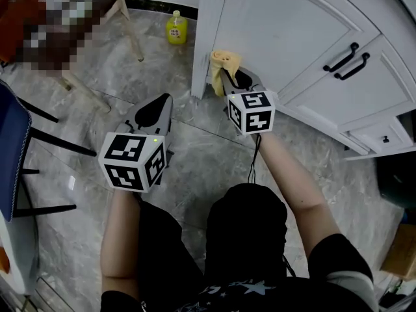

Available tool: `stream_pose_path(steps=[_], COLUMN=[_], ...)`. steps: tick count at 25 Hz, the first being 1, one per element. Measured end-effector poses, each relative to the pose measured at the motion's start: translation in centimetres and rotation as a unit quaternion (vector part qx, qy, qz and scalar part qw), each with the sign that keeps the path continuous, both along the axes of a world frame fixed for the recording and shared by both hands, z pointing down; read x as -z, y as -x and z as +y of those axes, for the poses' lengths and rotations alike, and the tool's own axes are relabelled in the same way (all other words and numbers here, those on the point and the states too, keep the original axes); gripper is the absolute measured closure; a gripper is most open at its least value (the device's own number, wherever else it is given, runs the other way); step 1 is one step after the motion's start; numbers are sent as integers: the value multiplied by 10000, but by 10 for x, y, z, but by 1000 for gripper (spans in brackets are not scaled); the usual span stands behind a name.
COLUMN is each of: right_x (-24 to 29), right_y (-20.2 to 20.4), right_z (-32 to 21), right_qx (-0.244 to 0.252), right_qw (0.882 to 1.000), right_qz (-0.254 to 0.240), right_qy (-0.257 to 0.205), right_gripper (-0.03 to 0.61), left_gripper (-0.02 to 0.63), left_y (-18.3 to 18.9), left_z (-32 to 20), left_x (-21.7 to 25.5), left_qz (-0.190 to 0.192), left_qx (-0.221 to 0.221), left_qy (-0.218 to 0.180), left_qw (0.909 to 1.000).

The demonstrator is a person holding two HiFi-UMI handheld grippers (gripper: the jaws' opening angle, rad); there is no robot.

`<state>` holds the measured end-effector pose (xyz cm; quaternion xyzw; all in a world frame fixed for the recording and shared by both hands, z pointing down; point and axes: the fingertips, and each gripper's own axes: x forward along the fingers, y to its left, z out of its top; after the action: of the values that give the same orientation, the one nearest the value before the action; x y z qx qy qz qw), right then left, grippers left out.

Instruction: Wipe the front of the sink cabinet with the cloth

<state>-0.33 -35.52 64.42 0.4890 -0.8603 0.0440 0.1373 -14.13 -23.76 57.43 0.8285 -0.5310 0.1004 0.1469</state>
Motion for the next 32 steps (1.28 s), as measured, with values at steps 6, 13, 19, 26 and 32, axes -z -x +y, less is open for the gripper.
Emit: stream_pose_path(steps=[6,13,19,26,32], right_x=[-13,-23,-29,-29,-28], right_y=[1,-43,-90,-159,-201], right_z=[-19,-13,0,20,37], right_qx=[-44,-429,-735,-1399,-1722], right_qw=[9988,9980,9956,9885,9826], right_qz=[381,404,544,536,657], right_qy=[-304,-239,-211,-186,-210], right_gripper=[509,509,509,509,511], left_gripper=[598,598,598,598,598], left_y=[1,-13,-37,-69,-86], left_z=[-1,-2,-7,-10,-12], left_x=[-5,-16,-15,-16,-19], left_qz=[34,-61,-46,-1,127], left_qx=[0,-155,-443,-784,-982], left_qy=[39,157,158,175,295], left_qw=[10000,9997,9989,9968,9946])
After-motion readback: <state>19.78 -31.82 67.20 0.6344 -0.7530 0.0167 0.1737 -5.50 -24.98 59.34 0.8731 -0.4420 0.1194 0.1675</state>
